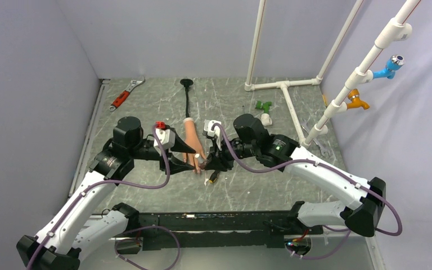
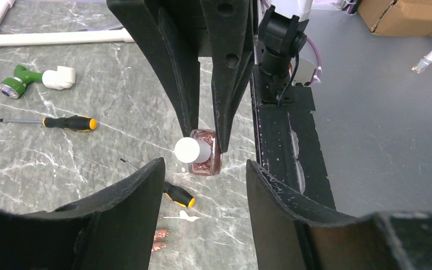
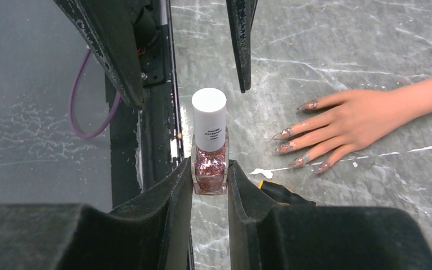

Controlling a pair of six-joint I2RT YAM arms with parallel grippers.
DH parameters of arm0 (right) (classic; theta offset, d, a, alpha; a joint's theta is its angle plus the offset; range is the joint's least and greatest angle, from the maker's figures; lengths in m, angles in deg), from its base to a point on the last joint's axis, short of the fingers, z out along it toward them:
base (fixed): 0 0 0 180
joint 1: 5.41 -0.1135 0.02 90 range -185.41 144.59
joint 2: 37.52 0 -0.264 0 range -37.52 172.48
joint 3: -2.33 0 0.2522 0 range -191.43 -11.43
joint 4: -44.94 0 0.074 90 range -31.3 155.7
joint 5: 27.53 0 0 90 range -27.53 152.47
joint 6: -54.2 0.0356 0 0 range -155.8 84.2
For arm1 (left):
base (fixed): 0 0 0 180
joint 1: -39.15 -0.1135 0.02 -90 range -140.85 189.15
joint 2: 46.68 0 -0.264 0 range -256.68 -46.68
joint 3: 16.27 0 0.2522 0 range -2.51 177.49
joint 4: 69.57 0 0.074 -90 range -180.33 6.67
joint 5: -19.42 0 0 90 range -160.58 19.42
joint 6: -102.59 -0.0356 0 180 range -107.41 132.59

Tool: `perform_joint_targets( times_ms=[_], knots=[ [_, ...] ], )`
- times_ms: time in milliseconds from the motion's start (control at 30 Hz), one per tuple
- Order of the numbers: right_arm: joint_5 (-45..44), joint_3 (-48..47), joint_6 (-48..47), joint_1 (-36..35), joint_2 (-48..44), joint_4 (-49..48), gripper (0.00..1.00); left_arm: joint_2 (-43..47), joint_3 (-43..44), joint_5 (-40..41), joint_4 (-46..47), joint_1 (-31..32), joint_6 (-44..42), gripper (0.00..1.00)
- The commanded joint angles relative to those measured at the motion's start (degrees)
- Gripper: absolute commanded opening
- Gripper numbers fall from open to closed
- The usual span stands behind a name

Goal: Paint the nails
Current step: Unscrew the nail polish bottle.

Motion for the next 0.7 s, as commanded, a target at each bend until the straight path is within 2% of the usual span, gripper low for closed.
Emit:
perform_joint_targets(
  times_ms=[0,367,667],
  knots=[
    [2.87,-3.02,-1.31,-0.06,0.38,-0.48,0.00,-0.12,2.50,0.30,-0.05,0.50,-1.32,0.59],
    [5.88,-4.78,-2.92,-0.33,2.58,1.53,0.00,-1.65,2.77,2.03,-0.55,1.59,-1.19,0.57],
    [5.67,-5.14,-3.29,-0.50,2.91,1.75,0.00,-2.93,3.19,1.57,-1.75,2.80,-1.69,0.46]
  ],
)
